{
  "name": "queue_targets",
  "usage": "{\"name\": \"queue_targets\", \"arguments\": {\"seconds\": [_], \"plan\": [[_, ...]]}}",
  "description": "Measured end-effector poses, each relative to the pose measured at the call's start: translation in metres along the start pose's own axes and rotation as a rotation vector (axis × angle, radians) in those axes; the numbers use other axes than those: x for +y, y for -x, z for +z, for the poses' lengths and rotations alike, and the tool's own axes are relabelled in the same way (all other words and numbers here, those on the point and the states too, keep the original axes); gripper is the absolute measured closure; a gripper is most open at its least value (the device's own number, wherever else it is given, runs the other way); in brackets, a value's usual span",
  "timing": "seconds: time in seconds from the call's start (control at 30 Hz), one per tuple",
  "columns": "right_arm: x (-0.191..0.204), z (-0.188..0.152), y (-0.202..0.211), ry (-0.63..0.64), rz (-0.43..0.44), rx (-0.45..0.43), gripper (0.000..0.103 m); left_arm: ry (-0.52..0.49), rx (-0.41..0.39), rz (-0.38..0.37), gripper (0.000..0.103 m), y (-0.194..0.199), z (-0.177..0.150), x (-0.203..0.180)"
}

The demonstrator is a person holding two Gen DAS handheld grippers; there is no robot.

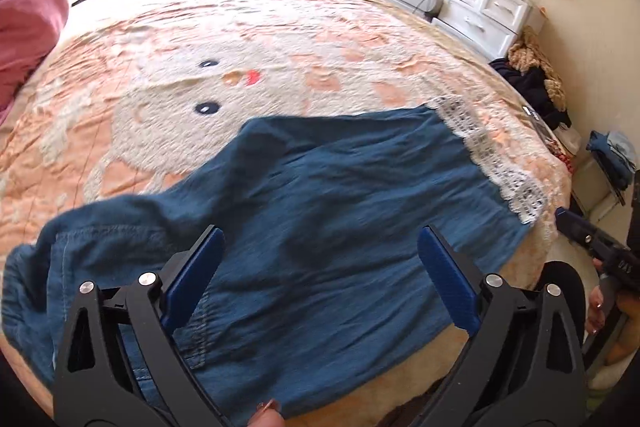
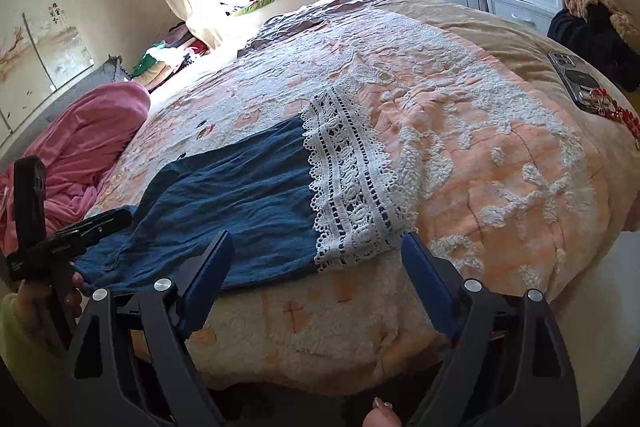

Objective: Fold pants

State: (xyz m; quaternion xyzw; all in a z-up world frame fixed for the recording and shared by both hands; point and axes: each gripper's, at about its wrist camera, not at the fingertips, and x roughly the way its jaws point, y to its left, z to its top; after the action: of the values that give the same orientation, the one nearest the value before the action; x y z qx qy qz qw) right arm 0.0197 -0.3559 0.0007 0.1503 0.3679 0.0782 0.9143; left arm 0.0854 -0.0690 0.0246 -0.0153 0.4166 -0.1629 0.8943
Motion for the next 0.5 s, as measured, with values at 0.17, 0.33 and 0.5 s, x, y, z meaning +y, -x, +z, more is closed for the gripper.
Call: {"name": "queue_targets", "arguments": {"seconds": [0.17,0.33,0.5], "plan": [[-0.009,-0.002,0.008,-0.037,-0.001,-0.018,0.012,-0.077,-0.005,-0.022,0.010,-0.003,0.019,-0.034],[-0.017,-0.007,0.009,-0.079,0.011,-0.014,0.012,-0.158,0.011,-0.041,0.010,-0.014,0.038,-0.068],[-0.021,-0.012,0.004,-0.125,0.042,0.004,0.012,-0.264,0.031,-0.052,0.010,-0.034,0.060,-0.099]]}}
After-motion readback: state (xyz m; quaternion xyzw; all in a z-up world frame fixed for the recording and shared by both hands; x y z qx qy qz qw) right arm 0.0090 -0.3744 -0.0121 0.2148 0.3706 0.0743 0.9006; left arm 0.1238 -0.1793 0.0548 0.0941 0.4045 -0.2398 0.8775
